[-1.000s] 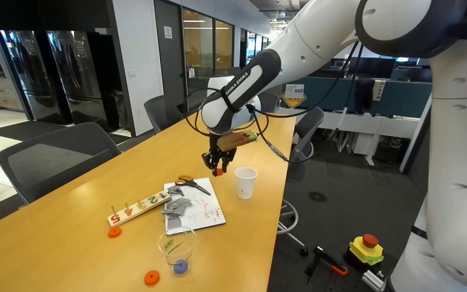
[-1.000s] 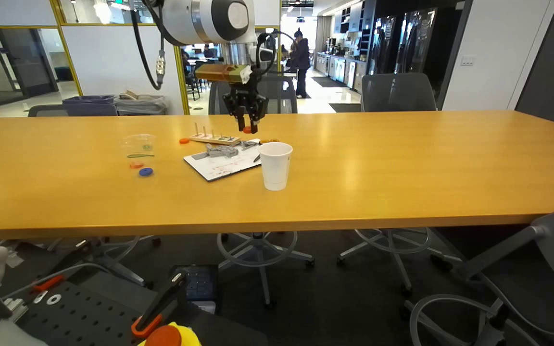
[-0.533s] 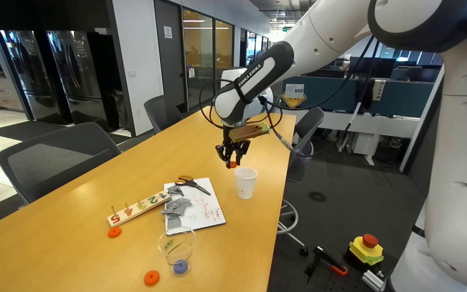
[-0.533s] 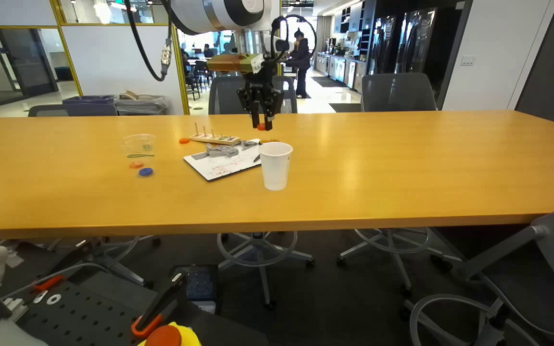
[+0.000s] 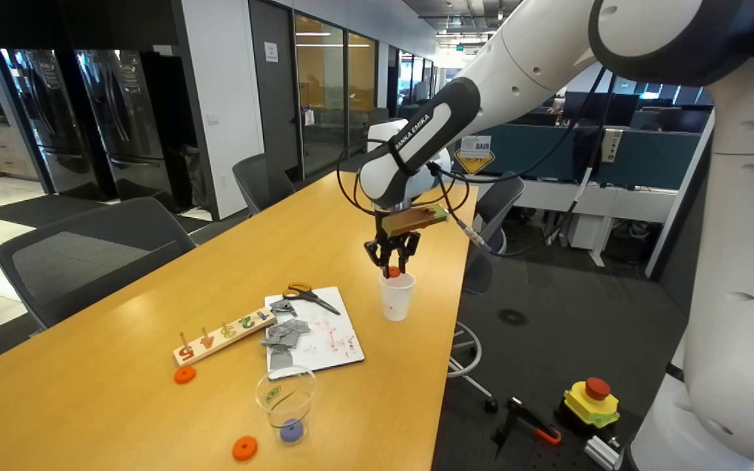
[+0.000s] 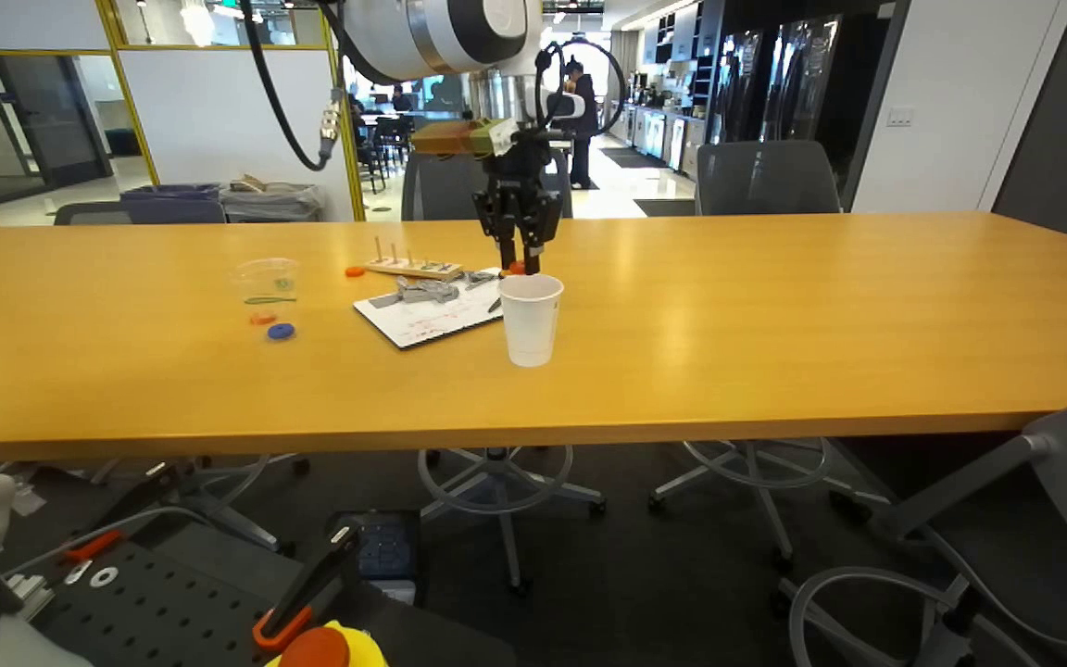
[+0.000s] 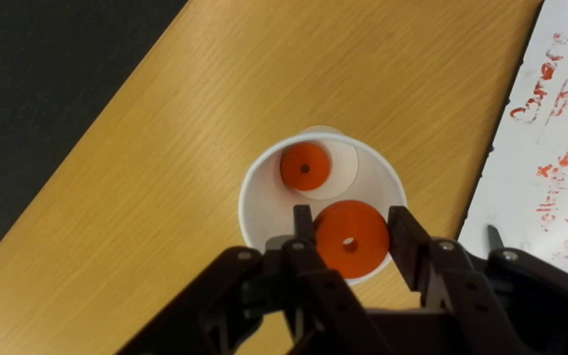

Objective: Put the blue ring in the blue cup and orange ring in the white cup

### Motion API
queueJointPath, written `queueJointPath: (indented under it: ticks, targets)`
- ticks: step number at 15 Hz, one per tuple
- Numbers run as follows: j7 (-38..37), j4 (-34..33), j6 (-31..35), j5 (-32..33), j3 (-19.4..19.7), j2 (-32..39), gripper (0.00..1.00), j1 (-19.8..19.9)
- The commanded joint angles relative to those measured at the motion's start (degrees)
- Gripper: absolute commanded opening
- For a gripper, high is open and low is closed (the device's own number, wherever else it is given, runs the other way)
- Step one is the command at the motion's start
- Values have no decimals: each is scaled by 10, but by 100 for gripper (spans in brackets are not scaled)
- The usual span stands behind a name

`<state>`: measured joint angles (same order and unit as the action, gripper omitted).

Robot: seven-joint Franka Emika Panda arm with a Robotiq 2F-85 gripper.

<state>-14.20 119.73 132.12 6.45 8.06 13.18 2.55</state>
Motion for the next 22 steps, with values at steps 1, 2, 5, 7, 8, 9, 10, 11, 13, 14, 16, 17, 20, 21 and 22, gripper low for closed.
queueJointPath:
  ticks: [1, 2, 5, 7, 8, 9, 10, 11, 13, 14, 16, 17, 20, 21, 22]
  targets:
    - [-16, -2, -21, 9, 1, -3, 50, 2]
    - [-16, -1, -24, 7, 0, -3, 68, 2]
    - [-14, 0, -20, 7, -1, -3, 90, 2]
    - [-1, -59, -8, -1, -6, 61, 100, 4]
    - [-1, -81, 0, 5, -9, 78, 100, -1]
    - [10, -101, 15, 7, -13, 97, 100, -4]
    - [22, -121, 26, 5, -20, 114, 100, -7]
    - [30, -143, 36, 7, -26, 133, 100, -14]
    - [47, -183, 54, 8, -40, 170, 100, -26]
    - [56, -204, 62, 7, -47, 189, 100, -32]
    - [75, -242, 69, 2, -61, 220, 100, -43]
    - [89, -252, 75, -2, -71, 231, 100, -45]
    - [126, -265, 88, -10, -98, 244, 100, -55]
    - [146, -253, 94, -14, -111, 236, 100, -55]
    - [163, -244, 98, -17, -124, 228, 100, -56]
